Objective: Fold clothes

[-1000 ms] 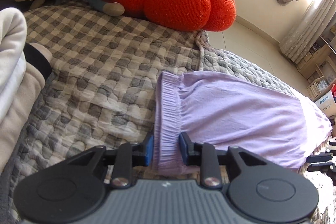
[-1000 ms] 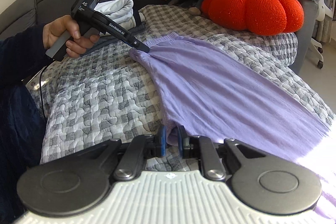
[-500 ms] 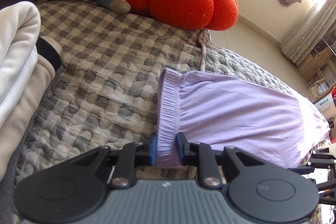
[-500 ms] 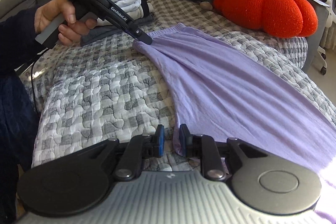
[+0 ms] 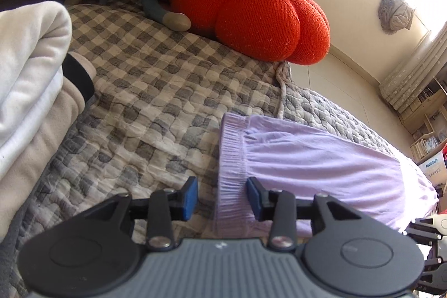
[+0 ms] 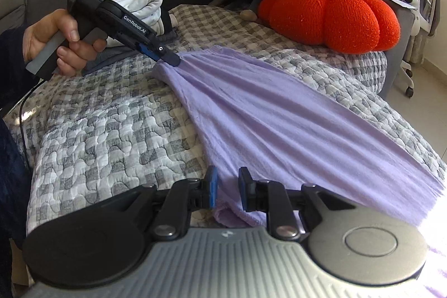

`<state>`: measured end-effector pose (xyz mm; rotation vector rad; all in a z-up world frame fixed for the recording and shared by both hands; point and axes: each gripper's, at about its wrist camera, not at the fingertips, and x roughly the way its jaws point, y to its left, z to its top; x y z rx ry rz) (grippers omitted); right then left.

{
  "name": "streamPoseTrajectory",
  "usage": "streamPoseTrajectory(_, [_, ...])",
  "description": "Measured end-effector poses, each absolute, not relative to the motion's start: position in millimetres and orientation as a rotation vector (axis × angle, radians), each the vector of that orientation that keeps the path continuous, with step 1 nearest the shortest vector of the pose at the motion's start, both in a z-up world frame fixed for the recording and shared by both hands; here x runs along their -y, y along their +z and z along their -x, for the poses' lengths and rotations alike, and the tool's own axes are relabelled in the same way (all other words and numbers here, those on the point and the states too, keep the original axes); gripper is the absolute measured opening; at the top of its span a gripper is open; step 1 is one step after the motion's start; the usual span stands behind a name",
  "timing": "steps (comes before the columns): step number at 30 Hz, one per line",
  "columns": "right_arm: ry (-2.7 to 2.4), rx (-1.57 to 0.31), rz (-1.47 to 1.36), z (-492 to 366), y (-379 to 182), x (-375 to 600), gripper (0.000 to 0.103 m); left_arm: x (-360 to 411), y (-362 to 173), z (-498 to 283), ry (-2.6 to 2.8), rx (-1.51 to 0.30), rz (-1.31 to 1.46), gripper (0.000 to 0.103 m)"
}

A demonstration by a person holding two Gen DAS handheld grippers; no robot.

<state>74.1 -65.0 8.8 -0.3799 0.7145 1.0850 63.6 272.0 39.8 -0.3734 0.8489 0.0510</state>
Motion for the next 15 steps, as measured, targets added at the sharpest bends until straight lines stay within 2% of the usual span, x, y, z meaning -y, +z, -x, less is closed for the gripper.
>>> streamPoseTrajectory(3, [1.123, -0.722, 0.397, -70, 11, 65, 0.034, -264, 46, -64, 0.067, -0.822, 0.315, 0.041])
streamPoseTrajectory(15, [1.166, -0.729, 0.385, -71, 10, 67, 0.039, -296, 49, -53, 0.118, -0.854, 0.564, 0.04])
